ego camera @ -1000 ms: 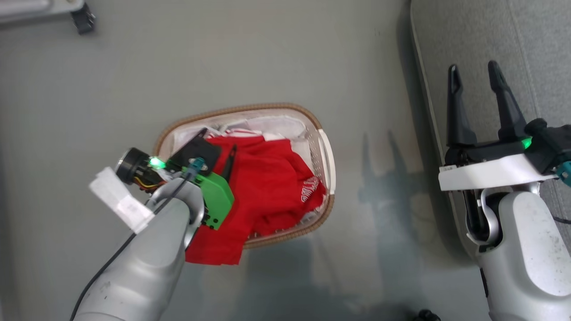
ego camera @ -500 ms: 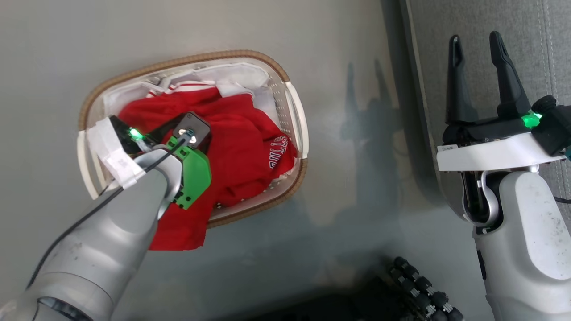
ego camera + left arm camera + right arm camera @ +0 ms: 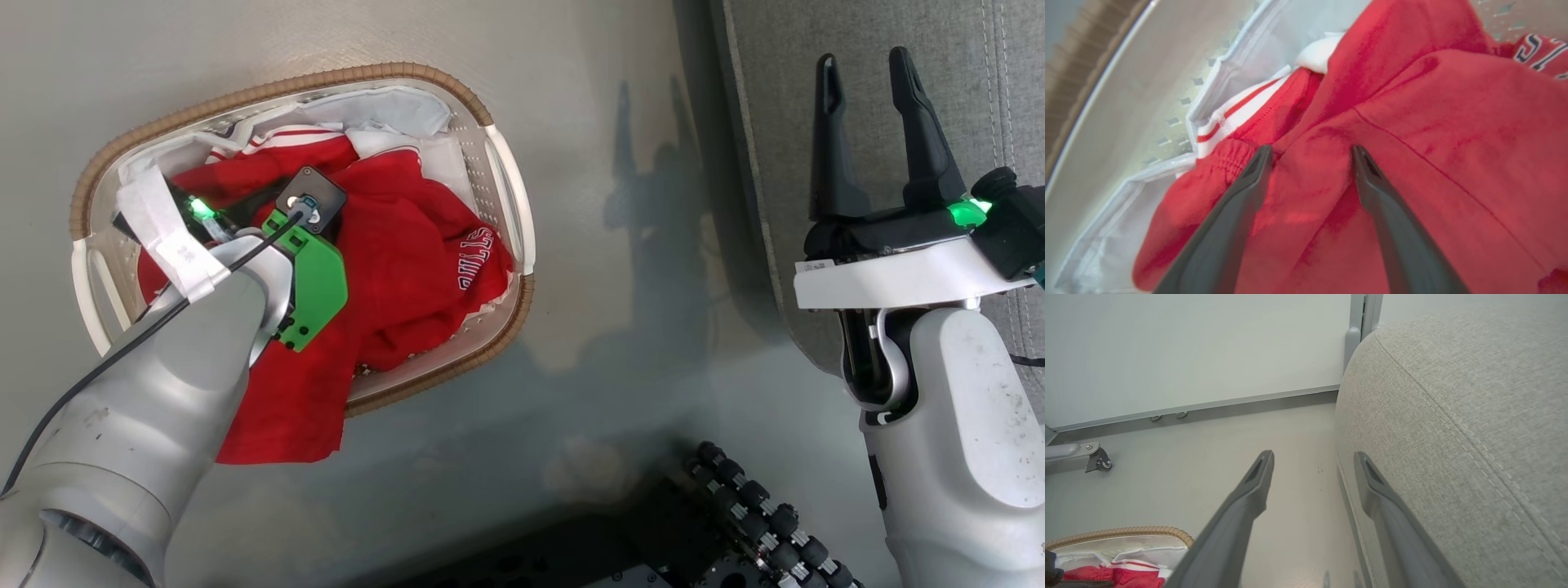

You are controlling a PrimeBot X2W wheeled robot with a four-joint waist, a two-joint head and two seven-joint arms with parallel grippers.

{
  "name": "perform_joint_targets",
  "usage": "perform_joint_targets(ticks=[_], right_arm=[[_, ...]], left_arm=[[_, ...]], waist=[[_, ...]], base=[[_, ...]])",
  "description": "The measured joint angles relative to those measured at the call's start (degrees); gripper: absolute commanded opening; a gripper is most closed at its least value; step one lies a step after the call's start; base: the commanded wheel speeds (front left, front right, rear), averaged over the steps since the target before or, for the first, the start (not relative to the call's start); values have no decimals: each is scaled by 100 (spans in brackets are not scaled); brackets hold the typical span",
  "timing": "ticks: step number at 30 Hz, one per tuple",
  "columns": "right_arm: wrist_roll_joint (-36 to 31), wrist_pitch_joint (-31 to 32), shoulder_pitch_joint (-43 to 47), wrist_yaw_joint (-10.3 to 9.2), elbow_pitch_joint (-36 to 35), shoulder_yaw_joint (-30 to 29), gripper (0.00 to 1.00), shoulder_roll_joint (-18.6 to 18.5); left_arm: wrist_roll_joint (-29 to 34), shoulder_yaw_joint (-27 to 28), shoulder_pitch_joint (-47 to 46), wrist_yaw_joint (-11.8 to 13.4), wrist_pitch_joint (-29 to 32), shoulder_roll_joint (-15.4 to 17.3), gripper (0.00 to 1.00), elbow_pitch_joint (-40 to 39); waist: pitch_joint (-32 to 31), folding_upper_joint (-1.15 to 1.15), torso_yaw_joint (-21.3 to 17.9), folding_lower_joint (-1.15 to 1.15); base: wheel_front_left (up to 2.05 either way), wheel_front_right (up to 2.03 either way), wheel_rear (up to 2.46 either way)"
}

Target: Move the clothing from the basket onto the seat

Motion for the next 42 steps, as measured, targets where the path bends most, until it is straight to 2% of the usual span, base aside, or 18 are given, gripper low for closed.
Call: perform_joint_targets(ticks=[7, 8, 9, 10, 11, 18, 26, 34, 42], right_arm=[[16, 0, -5, 0, 14, 45, 100, 1], [15, 0, -5, 0, 19, 44, 100, 0], [15, 0, -5, 0, 24, 41, 100, 0], [15, 0, -6, 0, 31, 35, 100, 0], [15, 0, -7, 0, 36, 30, 100, 0], [-3, 0, -7, 0, 122, -36, 100, 1], [-218, 0, 67, 0, 260, -164, 100, 3], [-541, 0, 436, 0, 487, -421, 100, 4], [-771, 0, 1007, 0, 686, -561, 100, 7]], left_arm=[[-116, -214, -51, 0, 326, -43, 100, 286], [-152, -238, -51, 0, 360, -48, 85, 298], [-187, -267, -50, 0, 402, -52, 49, 304], [-245, -302, -48, 0, 424, -53, 31, 304], [-285, -336, -46, 0, 434, -53, 0, 302], [-498, -554, 21, 0, 276, -55, 0, 185], [-795, -590, 308, 0, -338, -235, 0, -12], [-1213, -621, 663, 0, -990, -501, 0, -435], [-1582, -578, 868, 0, -1244, -615, 0, -942]], waist=[[13, 0, 2, 0], [12, 0, 4, 0], [9, 0, 7, 0], [4, 0, 12, 0], [-1, 0, 17, 0], [-145, 0, 96, 0], [-558, 0, 261, 0], [-1243, 0, 501, -1], [-2137, 0, 770, -1]], base=[[0, 0, 0], [0, 0, 0], [0, 0, 0], [0, 0, 0], [0, 0, 0], [0, 0, 0], [0, 0, 0], [0, 0, 0], [0, 0, 0]])
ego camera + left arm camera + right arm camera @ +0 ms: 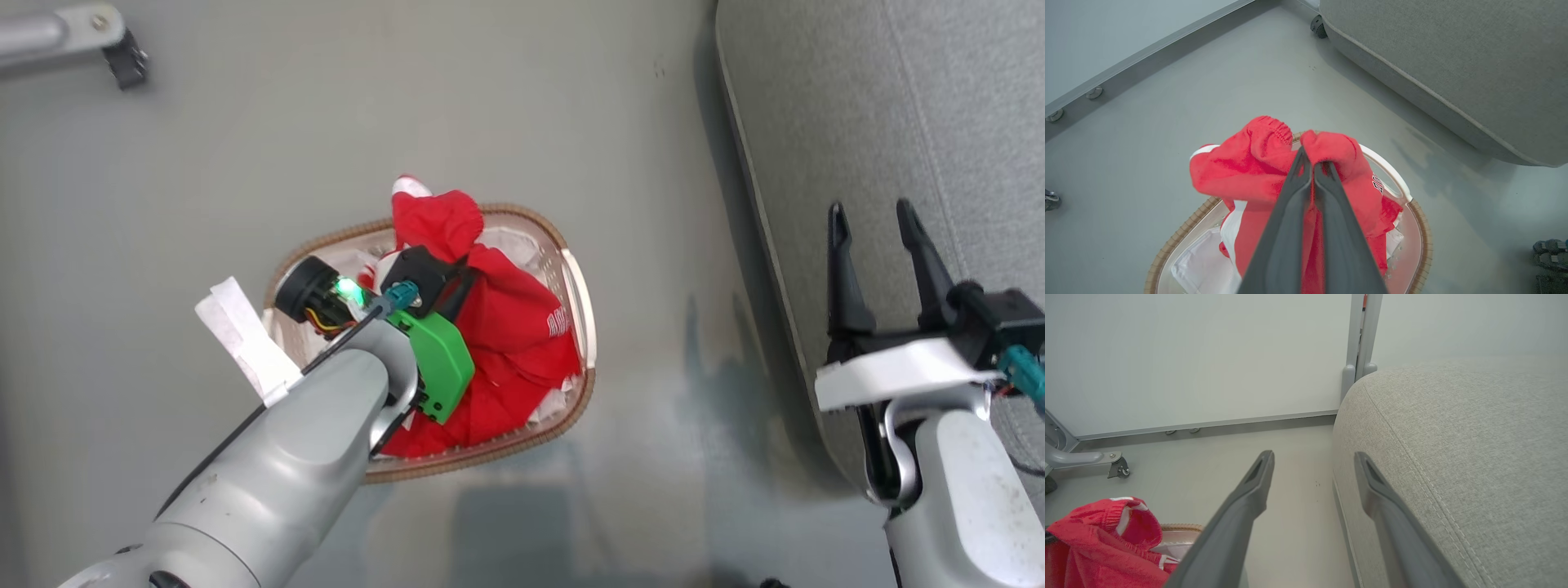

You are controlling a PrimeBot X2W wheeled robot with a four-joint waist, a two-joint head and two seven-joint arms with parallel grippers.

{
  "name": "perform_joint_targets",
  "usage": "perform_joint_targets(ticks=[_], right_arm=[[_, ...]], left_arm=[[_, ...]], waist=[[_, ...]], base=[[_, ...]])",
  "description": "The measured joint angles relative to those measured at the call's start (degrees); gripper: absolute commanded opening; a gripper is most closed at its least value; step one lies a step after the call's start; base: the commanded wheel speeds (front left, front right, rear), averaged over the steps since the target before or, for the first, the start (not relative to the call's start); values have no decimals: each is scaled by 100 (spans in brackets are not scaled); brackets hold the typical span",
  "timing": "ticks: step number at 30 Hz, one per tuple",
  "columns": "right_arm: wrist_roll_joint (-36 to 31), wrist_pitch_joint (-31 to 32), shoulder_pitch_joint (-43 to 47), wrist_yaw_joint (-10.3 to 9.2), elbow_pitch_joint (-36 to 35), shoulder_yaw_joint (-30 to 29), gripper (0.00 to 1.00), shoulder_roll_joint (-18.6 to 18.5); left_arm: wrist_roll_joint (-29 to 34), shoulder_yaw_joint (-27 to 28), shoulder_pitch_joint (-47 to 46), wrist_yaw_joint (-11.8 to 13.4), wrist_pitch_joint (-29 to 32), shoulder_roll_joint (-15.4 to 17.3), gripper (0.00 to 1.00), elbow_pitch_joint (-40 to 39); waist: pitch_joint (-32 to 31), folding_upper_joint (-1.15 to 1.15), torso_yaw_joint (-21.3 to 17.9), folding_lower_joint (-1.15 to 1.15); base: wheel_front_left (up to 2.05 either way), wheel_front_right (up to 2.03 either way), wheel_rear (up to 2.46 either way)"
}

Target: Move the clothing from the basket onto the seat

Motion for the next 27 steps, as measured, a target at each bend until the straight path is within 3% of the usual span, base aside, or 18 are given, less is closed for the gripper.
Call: perform_joint_targets(ticks=[13, 27], right_arm=[[-109, 0, 893, 0, 179, -93, 100, -2], [-82, 0, 1135, 0, 94, 287, 100, -3]], left_arm=[[-633, 31, 164, 0, -34, 264, 0, -1346], [-1024, 209, -755, 19, 572, 612, 0, -2132]], waist=[[-1619, 0, 349, 0], [-2873, 0, 496, 0]], base=[[0, 0, 0], [0, 0, 0]])
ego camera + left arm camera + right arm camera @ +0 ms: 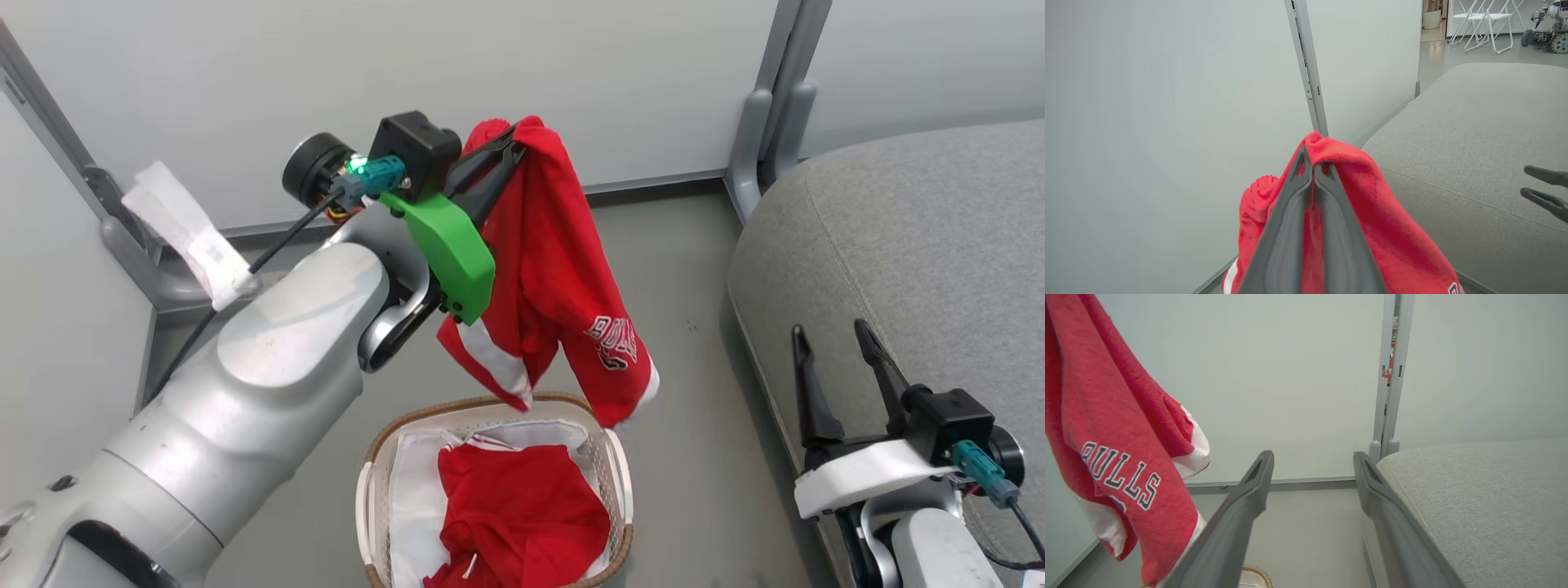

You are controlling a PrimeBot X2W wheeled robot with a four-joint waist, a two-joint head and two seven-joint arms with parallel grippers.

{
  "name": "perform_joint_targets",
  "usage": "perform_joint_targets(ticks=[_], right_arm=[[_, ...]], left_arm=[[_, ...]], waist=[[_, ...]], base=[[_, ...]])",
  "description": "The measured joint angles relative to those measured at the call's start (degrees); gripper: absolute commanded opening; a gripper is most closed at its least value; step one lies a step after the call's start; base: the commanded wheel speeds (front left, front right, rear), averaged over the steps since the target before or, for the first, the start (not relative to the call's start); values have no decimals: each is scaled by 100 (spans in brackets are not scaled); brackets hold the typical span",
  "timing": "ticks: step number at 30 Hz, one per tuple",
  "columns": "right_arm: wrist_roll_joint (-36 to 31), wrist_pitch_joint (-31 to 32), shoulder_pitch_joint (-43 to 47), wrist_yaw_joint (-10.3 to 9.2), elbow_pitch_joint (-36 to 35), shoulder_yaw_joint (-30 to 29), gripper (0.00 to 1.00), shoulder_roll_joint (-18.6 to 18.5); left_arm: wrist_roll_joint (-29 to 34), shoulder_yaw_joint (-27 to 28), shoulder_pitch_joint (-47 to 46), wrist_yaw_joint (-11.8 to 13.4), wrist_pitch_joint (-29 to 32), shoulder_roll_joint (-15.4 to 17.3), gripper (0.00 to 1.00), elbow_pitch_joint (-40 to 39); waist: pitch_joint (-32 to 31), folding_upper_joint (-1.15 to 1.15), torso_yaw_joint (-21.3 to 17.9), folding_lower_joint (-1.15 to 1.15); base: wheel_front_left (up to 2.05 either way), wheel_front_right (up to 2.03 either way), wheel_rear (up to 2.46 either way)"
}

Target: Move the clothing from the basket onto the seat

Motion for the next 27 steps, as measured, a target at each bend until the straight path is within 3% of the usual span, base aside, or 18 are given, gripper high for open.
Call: perform_joint_targets(ticks=[8, 16, 27], right_arm=[[83, 0, -298, 0, -270, 887, 100, -2], [31, -1, -732, 1, -222, 2352, 100, 7], [-466, -1, -1561, 1, 910, 2797, 100, 3]], left_arm=[[-24, 76, -305, 105, 230, 15, 0, -9], [-77, 127, -416, 255, 315, -26, 0, 41], [-120, 18, -467, 256, 422, -249, 0, 30]], waist=[[-31, 0, -63, 0], [-14, 0, -72, 0], [-34, 0, 216, 0]], base=[[0, 0, 0], [0, 0, 0], [0, 0, 0]])
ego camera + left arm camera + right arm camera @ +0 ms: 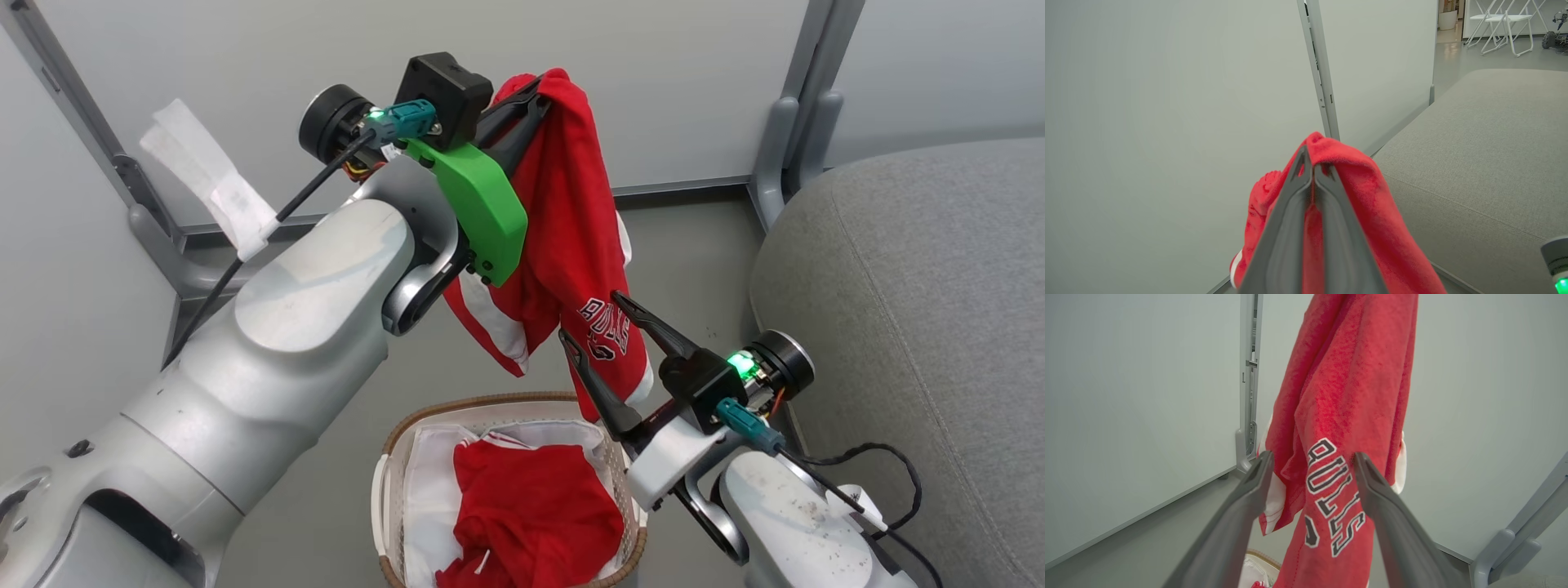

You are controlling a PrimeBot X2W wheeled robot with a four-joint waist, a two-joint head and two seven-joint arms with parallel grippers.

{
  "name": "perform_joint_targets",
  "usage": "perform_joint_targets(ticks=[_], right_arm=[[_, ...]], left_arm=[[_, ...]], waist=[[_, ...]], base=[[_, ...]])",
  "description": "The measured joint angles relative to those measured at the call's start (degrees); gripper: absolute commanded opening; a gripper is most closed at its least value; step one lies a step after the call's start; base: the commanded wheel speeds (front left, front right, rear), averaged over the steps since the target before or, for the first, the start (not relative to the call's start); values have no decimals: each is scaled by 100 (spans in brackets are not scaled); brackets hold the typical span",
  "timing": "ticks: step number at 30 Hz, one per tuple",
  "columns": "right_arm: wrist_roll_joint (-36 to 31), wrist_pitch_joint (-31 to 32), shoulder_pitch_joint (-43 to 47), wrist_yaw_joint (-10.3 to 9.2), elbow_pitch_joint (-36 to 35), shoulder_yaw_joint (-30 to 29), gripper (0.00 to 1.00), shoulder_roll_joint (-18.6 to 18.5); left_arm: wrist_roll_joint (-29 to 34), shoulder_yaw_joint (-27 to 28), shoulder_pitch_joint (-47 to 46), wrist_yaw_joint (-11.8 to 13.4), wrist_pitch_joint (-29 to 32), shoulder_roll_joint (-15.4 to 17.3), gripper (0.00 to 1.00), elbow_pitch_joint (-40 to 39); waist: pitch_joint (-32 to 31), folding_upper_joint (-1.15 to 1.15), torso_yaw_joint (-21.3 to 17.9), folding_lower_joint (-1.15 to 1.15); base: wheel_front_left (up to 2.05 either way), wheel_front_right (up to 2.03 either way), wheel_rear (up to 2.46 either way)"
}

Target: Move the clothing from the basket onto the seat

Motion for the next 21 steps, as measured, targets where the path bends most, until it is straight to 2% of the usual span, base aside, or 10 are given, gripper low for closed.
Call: perform_joint_targets(ticks=[7, 15, 16, 17, 18, 21], right_arm=[[-70, -7, -326, 0, 778, 9, 100, -1], [26, -7, -498, 0, 1071, -210, 100, -3], [67, -7, -537, 0, 1107, -201, 81, -3], [104, -7, -569, 0, 1146, -178, 26, -3], [135, -7, -587, 0, 1188, -152, 0, -3], [203, -7, -668, 0, 1249, -101, 0, -3]], left_arm=[[-15, -43, -27, -3, 23, -140, 0, -51], [-63, -81, -21, 5, 43, -153, 0, -264], [-65, -91, -10, 8, 43, -152, 0, -316], [-73, -101, 4, 18, 43, -145, 0, -361], [-74, -109, 16, 30, 43, -137, 0, -389], [-112, -115, 121, 58, 42, -75, 0, -449]], waist=[[-37, 0, 239, 0], [-84, 0, 366, 0], [-91, 0, 373, 0], [-96, 0, 375, 0], [-100, 0, 373, 0], [-106, 0, 352, 0]], base=[[0, 0, 0], [0, 0, 0], [0, 0, 0], [0, 0, 0], [0, 0, 0], [0, 0, 0]])
